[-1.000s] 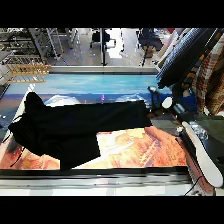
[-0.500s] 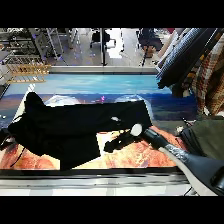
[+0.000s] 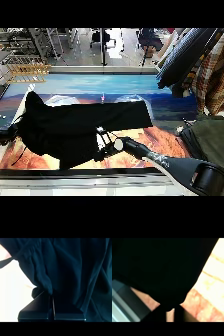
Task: Fold the clothes and pants, and hang the long-sleeved shirts on hangers.
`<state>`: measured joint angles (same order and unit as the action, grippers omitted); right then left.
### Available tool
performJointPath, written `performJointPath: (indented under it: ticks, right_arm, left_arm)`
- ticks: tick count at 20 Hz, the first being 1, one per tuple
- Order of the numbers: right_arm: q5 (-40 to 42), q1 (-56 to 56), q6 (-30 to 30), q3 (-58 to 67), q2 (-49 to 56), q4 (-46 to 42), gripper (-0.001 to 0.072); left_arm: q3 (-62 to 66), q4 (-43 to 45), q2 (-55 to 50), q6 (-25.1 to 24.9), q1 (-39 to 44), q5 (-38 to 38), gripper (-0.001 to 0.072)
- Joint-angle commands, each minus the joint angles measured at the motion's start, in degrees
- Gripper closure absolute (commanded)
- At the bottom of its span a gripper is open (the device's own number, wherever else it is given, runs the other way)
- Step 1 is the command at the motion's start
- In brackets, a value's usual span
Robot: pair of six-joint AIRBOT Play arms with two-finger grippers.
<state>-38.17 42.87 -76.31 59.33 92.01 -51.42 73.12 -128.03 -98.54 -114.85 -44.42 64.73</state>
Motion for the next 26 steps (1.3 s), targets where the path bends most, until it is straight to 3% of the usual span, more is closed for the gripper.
performJointPath:
  ticks: [1, 4, 7, 9, 11, 12, 13, 14, 16, 17, 18, 19, 21, 22, 26]
  right_arm:
    - [4.7, 0.7, -7.8, 2.7, 1.4, -8.5, 0.0700]
    - [-4.0, 0.7, -17.7, 5.7, -1.7, -25.0, 0.0703]
    - [-24.5, 0.7, -20.9, 8.1, -10.8, -44.9, 0.0703]
    - [-40.9, 0.7, -15.9, 10.7, -18.3, -55.4, 0.0705]
    - [-54.7, 0.7, -2.5, 15.3, -25.7, -62.0, 0.0704]
    - [-56.4, 0.1, 5.4, 17.9, -28.8, -63.3, 0.0705]
    - [-54.2, -1.3, 9.6, 20.0, -30.9, -62.2, 0.0706]
    - [-49.4, -4.0, 9.8, 21.3, -32.0, -58.6, 0.0705]
    - [-43.3, -11.1, 9.8, 20.2, -31.0, -38.6, 0.0702]
    - [-40.4, -14.0, 9.8, 17.7, -29.7, -27.7, 0.0595]
    - [-35.8, -15.7, 10.2, 13.9, -28.2, -19.0, 0.0389]
    - [-30.4, -15.8, 11.4, 9.4, -26.7, -15.2, 0.0354]
    - [-19.7, -14.1, 12.2, 1.2, -23.6, -14.6, 0.0334]
    - [-15.5, -13.0, 14.3, -1.9, -21.8, -14.6, 0.0273]
    - [-5.4, -6.3, 21.5, -5.7, -13.3, -14.4, 0.0262]
  left_arm:
    - [0.1, -0.3, 1.5, 0.0, -0.9, 2.2, 0.0692]
    - [1.0, -2.4, 5.6, 0.0, -2.4, 2.1, 0.0693]
    - [5.8, -2.5, 10.0, 0.0, -3.2, 4.1, 0.0694]
    - [9.4, -2.5, 12.1, 0.0, -3.2, 7.5, 0.0694]
    - [12.2, -2.5, 14.1, 0.0, -2.9, 12.0, 0.0695]
    - [12.6, -2.3, 15.1, 0.0, -2.7, 13.7, 0.0695]
    - [12.6, -2.3, 16.2, 0.0, -2.2, 14.9, 0.0694]
    - [12.6, -2.1, 17.0, 0.0, -1.7, 15.2, 0.0694]
    - [12.6, -2.1, 17.7, 0.0, -0.9, 14.9, 0.0694]
    - [12.6, -2.1, 17.8, 0.0, -0.9, 14.6, 0.0693]
    - [12.6, -2.1, 17.8, 0.0, -1.1, 14.5, 0.0693]
    - [12.6, -2.1, 17.8, 0.0, -1.4, 14.4, 0.0693]
    - [12.6, -1.9, 17.8, 0.0, -1.8, 14.1, 0.0693]
    - [12.6, -1.7, 17.8, 0.0, -2.0, 13.7, 0.0693]
    - [12.6, -1.7, 17.8, 0.0, -2.0, 13.1, 0.0692]
